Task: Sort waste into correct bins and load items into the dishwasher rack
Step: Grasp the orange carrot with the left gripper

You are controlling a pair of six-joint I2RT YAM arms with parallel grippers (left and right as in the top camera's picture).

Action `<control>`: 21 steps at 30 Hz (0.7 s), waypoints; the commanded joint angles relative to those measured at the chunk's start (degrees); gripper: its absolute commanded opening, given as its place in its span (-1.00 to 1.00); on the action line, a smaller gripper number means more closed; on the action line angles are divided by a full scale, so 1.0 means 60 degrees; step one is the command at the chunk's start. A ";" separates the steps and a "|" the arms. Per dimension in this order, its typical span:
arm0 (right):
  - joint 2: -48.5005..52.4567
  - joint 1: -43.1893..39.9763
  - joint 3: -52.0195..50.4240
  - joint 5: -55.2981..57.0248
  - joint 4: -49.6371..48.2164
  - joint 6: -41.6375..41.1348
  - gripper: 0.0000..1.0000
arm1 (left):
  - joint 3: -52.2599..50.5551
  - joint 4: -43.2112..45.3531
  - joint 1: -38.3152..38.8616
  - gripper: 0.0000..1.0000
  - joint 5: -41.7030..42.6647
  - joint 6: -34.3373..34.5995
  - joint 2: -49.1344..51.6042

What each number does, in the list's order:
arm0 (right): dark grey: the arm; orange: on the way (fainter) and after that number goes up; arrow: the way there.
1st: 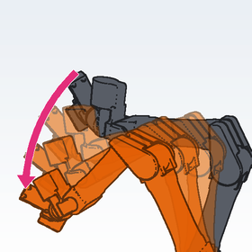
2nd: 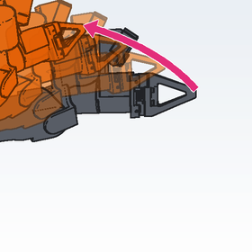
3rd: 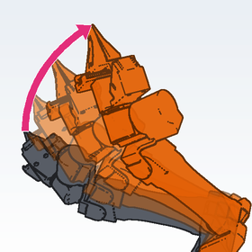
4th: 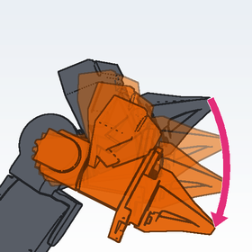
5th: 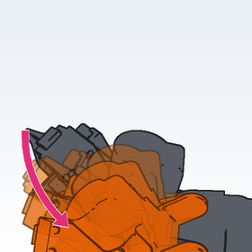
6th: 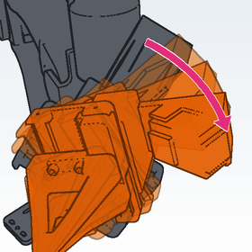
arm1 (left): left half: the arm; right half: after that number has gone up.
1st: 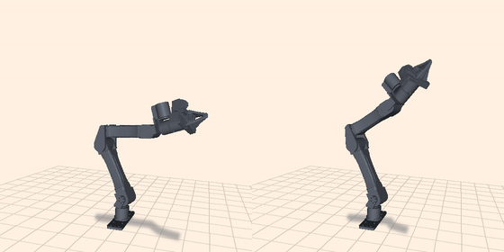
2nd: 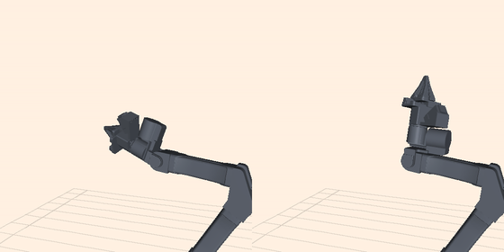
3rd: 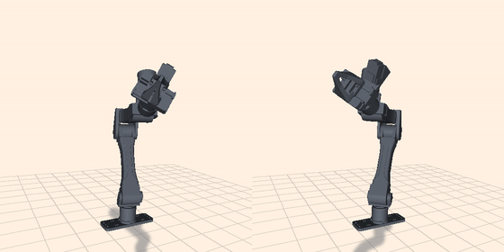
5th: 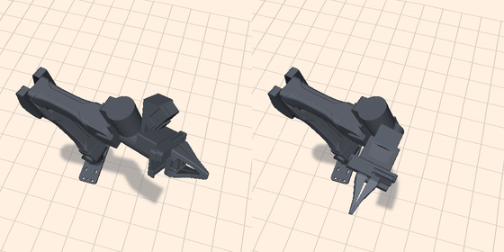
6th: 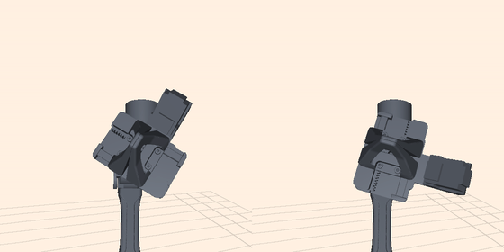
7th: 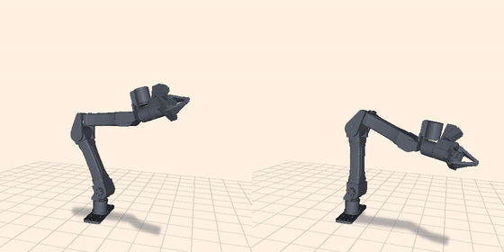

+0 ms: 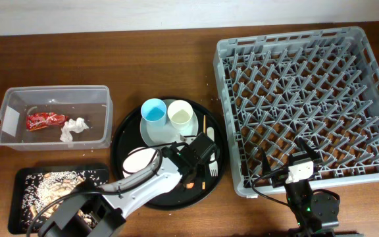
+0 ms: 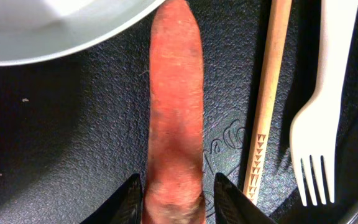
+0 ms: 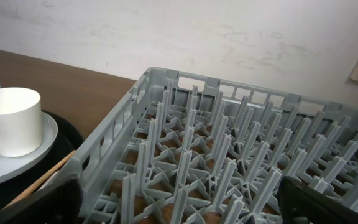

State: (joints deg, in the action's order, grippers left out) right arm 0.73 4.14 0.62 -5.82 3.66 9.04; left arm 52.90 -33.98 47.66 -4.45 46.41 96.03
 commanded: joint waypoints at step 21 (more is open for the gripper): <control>-0.0055 -0.0062 -0.0051 0.0018 0.0040 -0.0047 0.97 | -0.0076 -0.0386 0.0109 -0.76 0.0091 0.0033 -0.0244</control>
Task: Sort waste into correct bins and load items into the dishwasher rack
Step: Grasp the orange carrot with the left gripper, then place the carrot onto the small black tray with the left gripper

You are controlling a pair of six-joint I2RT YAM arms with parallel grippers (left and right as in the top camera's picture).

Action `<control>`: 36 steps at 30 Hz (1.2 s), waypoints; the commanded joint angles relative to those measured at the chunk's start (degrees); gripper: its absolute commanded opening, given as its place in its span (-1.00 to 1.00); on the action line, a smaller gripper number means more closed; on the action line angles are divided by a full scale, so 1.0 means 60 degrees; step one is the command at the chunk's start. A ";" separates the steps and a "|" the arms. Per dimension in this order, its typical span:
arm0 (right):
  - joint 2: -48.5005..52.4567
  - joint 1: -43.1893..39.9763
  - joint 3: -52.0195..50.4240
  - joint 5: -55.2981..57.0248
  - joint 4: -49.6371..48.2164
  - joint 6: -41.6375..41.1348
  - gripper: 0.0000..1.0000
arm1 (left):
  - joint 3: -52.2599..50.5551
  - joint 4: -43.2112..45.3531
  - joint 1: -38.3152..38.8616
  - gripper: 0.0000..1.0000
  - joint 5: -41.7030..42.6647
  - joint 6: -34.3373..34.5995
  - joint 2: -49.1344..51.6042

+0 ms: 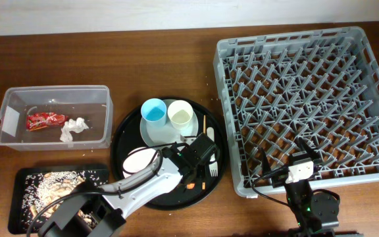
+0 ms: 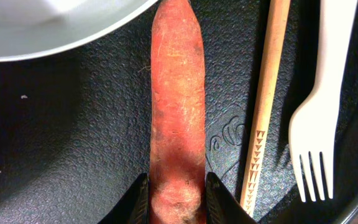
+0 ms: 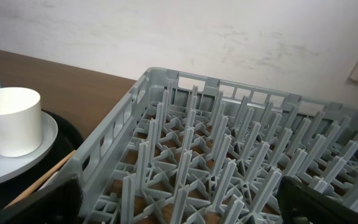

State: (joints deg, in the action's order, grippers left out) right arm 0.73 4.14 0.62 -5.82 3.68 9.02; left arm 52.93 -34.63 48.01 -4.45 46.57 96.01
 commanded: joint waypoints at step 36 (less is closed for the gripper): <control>-0.0055 -0.0062 -0.0051 0.0018 0.0036 -0.0044 0.97 | -0.0444 -0.5038 -0.9679 -1.00 -0.3402 0.0521 -0.6892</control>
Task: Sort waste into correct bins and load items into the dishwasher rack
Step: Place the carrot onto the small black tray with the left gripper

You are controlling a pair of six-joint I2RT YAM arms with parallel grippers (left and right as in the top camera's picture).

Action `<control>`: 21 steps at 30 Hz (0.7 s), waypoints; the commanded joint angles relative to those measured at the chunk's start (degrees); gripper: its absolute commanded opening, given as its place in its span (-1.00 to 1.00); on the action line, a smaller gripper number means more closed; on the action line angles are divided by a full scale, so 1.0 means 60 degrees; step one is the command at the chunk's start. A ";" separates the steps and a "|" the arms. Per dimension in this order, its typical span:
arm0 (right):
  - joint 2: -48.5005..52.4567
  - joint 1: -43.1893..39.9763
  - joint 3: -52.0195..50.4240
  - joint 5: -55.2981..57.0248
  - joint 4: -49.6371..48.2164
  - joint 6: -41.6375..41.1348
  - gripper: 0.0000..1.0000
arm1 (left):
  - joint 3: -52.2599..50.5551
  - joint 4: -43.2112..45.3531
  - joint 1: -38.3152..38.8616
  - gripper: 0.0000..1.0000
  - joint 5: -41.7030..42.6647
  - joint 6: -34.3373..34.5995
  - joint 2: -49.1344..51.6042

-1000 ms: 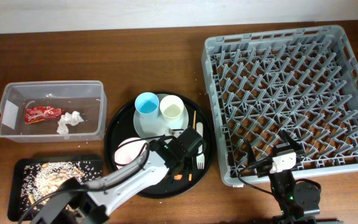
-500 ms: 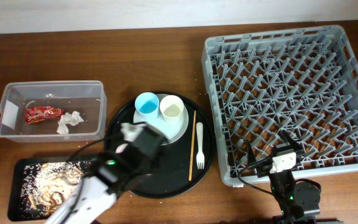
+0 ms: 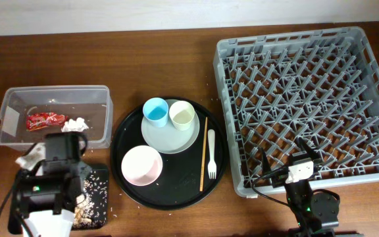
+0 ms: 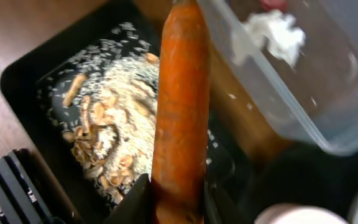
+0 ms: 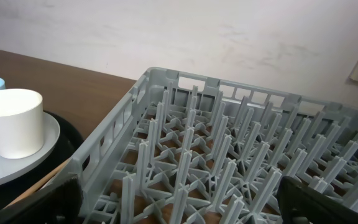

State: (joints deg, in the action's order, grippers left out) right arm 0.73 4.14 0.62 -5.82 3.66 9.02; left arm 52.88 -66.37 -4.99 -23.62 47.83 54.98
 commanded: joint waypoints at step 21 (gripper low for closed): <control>-0.0055 -0.0062 -0.0051 0.0018 0.0040 -0.0044 0.97 | -0.2881 0.4237 -0.3789 -0.92 0.3060 0.0382 0.1778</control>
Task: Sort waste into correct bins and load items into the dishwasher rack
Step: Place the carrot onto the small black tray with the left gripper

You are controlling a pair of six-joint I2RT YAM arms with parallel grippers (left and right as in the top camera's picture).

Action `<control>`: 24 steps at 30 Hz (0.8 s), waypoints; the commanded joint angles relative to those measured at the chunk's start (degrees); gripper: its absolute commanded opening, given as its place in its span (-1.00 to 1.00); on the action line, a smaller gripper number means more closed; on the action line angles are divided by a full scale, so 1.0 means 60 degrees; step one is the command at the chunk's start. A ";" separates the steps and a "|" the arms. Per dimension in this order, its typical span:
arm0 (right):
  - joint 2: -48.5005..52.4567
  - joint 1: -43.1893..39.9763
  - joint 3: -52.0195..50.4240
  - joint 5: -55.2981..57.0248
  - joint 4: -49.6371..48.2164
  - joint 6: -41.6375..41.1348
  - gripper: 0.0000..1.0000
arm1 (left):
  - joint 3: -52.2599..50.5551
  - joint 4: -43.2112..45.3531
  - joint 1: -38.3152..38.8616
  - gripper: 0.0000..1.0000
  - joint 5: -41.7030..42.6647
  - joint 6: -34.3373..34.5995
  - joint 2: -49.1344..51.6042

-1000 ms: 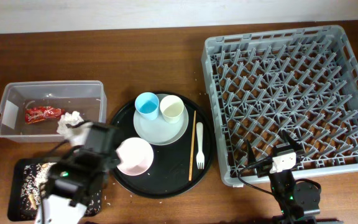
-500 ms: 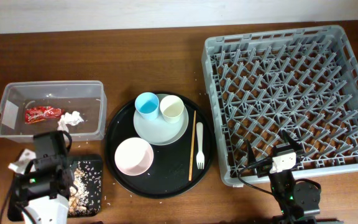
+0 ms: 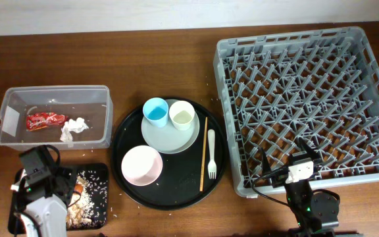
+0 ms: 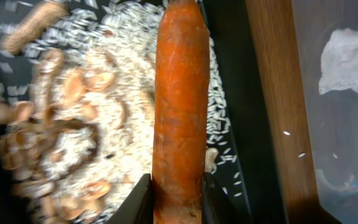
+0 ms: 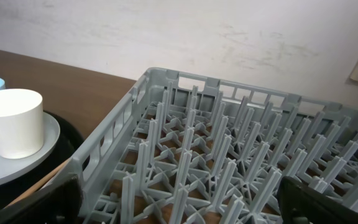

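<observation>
An orange carrot (image 4: 180, 106) is held lengthwise by my left gripper (image 4: 178, 200), which is shut on its near end. It hangs just over the rice and scraps in the black food-waste tray (image 4: 230, 93), bottom left in the overhead view, where the carrot (image 3: 77, 189) shows beside my left gripper (image 3: 70, 191). Whether the carrot touches the rice cannot be told. My right gripper (image 5: 179, 214) is open and empty above the near edge of the grey dishwasher rack (image 5: 185, 155), seen from overhead as the right gripper (image 3: 293, 166).
A round black tray (image 3: 120, 135) carries a grey plate (image 3: 170, 137) with a blue cup (image 3: 154, 110) and a cream cup (image 3: 181, 116), a pink bowl (image 3: 142, 164), a white fork (image 3: 210, 155) and a wooden chopstick (image 3: 204, 151). A clear bin (image 3: 51, 95) holds a red wrapper (image 3: 45, 120) and tissue (image 3: 74, 127).
My left gripper, still shut on the carrot, has dropped lower and further left: it was high near the clear bin's corner, now close above the rice heap. The right arm has not moved.
My left gripper stood open astride the carrot on the round tray, beside the chopstick and fork. Then it was shut on the carrot. Later the carrot was off that tray and high above the food-waste tray, and now hangs low over the rice.
</observation>
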State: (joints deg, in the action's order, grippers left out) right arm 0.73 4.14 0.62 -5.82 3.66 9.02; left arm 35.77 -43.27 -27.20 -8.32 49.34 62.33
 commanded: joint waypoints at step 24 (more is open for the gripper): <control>-0.0055 -0.0062 -0.0051 0.0018 0.0040 -0.0044 0.97 | 0.3013 -0.3231 0.0780 0.39 0.6787 -0.6863 -0.2069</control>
State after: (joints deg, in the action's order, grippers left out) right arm 0.73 4.14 0.62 -5.82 3.66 9.02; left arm 53.36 -61.78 -25.69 26.44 13.89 51.07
